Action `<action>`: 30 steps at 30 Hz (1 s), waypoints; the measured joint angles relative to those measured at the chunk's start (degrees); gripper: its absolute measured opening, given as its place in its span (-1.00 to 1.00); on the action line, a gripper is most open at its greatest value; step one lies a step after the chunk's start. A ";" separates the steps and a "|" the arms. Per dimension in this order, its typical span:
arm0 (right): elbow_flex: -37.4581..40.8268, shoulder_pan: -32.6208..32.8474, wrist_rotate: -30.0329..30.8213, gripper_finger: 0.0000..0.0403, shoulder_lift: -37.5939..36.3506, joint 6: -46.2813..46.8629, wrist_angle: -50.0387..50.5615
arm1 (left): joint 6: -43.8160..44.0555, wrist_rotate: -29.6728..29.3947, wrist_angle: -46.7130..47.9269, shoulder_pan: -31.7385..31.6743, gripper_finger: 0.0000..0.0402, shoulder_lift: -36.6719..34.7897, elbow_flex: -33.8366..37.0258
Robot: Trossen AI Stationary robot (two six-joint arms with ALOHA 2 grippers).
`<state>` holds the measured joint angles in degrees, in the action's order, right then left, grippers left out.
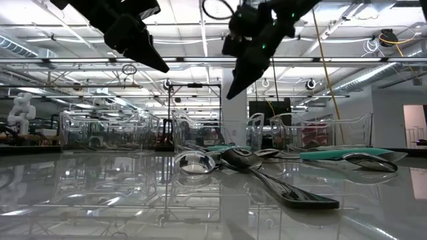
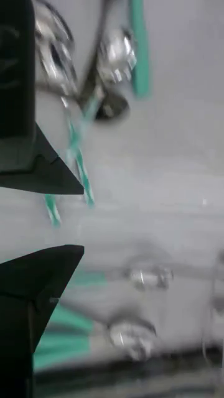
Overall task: Sort silverware by color (type)
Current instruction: Put the green patterned spoon into the right transparent bin
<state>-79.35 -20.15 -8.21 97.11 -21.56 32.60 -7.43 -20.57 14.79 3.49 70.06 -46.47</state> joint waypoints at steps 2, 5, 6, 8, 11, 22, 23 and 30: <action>0.01 3.28 1.67 -0.31 -0.91 1.67 3.60 | 0.44 0.03 -0.02 0.07 -0.35 0.00 0.00; 1.46 8.32 2.46 -0.31 -1.41 4.13 5.40 | 1.07 0.10 -0.02 0.29 -0.35 0.00 -0.01; 2.54 9.98 2.48 -0.31 -1.45 4.61 5.36 | 1.19 0.12 -0.02 0.35 -0.35 0.00 -0.01; 5.13 12.93 2.48 -0.31 -1.44 5.70 4.02 | 1.57 0.16 -0.04 0.39 -0.35 0.00 0.01; 10.09 16.71 4.41 -0.31 -1.44 8.84 -1.31 | 2.65 0.99 -0.06 0.39 -0.35 0.00 0.01; 20.61 27.40 24.11 -0.31 -1.39 21.94 -14.68 | 4.56 1.24 -2.81 0.34 -0.35 0.01 0.01; 20.62 28.12 25.05 -0.31 -1.39 22.52 -14.37 | 4.56 1.21 -3.31 0.34 -0.35 0.19 0.01; 20.65 32.93 28.00 -0.31 -1.39 26.81 -16.72 | 5.64 1.21 -7.20 0.13 -0.35 4.93 -0.01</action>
<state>-58.70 12.78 19.79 95.72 5.25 15.89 -1.79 -19.35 7.58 3.62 74.99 -46.48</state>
